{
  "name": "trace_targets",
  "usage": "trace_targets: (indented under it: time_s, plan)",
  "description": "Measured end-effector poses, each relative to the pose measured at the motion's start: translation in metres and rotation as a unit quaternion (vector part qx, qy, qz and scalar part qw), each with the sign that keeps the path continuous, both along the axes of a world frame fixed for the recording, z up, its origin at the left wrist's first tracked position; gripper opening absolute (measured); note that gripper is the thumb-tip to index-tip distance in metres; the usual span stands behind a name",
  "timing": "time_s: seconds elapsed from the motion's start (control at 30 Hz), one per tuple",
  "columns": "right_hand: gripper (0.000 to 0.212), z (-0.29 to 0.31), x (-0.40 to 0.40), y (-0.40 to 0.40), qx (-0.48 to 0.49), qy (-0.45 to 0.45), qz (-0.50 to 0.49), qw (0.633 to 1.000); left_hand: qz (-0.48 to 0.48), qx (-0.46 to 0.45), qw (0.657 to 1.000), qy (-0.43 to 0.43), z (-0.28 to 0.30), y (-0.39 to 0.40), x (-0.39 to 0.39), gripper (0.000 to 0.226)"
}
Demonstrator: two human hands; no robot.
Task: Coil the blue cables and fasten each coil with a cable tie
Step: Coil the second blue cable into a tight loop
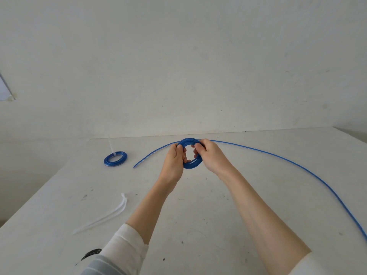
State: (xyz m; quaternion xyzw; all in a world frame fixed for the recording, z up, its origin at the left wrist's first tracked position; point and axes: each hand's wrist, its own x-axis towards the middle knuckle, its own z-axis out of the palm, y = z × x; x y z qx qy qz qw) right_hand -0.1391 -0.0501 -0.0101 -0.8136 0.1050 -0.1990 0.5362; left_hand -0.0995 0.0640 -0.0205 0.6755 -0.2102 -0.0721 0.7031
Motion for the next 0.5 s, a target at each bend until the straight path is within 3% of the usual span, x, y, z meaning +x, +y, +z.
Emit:
trace_targets:
  time_s: [0.13,0.23,0.33,0.5]
  plan:
    - [0.016,0.000,0.002,0.003,-0.046,0.017,-0.024,0.998,-0.004,0.023,1.000,-0.019,-0.002,0.001,-0.003,0.030]
    - [0.013,0.007,-0.004,-0.011,-0.063,0.081,0.045,0.994,-0.024,0.071,0.996,-0.041,-0.001,0.008,0.002,0.029]
    - [0.004,0.010,-0.012,-0.020,-0.006,0.130,0.112,0.985,-0.040,0.135,0.988,-0.058,-0.004,0.012,0.006,0.025]
    - [0.009,0.003,-0.011,-0.015,0.019,0.104,0.032,0.994,-0.039,0.053,0.998,-0.001,-0.015,0.010,0.008,0.024]
